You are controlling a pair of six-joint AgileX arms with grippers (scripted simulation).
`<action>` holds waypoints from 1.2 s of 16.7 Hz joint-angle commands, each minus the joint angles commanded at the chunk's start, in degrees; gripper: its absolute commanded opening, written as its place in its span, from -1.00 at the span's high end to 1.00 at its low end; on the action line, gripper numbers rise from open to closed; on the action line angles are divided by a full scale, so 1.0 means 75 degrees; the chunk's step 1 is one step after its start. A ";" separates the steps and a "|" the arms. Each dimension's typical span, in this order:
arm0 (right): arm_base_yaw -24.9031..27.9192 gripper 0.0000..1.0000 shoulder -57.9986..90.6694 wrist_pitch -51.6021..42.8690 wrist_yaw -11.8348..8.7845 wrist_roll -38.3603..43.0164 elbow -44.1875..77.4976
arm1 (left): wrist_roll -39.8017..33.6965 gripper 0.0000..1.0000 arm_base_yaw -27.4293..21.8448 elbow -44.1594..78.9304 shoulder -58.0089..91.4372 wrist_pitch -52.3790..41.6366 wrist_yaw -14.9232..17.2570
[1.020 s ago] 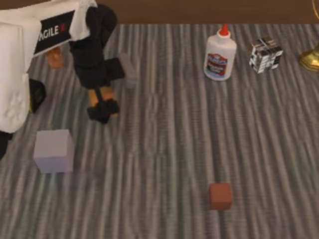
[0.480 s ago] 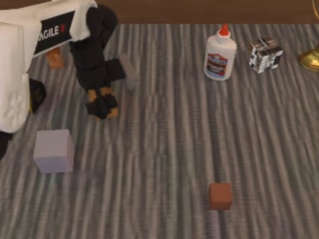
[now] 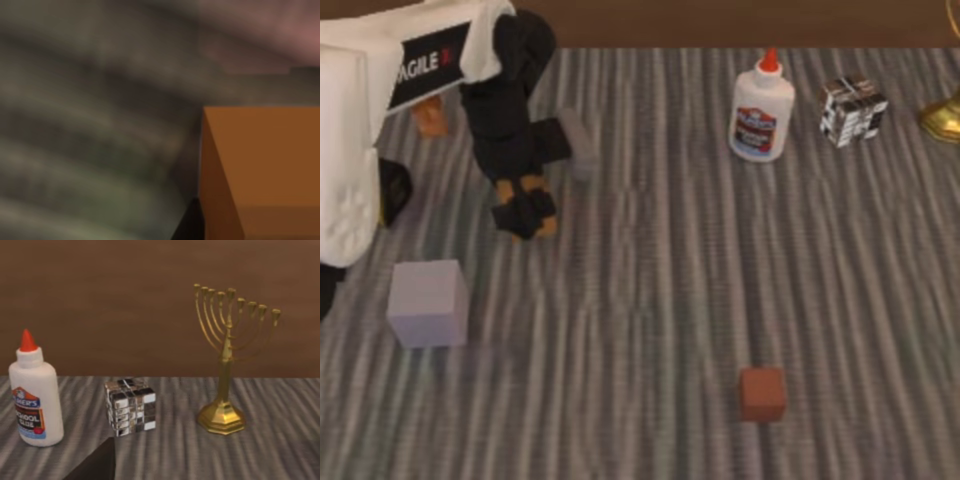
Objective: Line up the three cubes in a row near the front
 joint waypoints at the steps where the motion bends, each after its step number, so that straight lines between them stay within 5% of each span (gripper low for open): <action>1: 0.0000 -1.00 0.0000 0.0000 0.0000 0.0000 0.0000 | 0.0000 1.00 0.0000 0.0000 0.0000 0.0000 0.0000; 12: 0.0000 -1.00 0.0000 0.0000 0.0000 0.0000 0.0000 | -0.0063 1.00 0.0145 0.1429 -0.0530 -0.1925 0.0060; 20: 0.0000 -1.00 0.0000 0.0000 0.0000 0.0000 0.0000 | -0.0269 1.00 -0.0395 0.0917 -0.0983 -0.1707 0.0045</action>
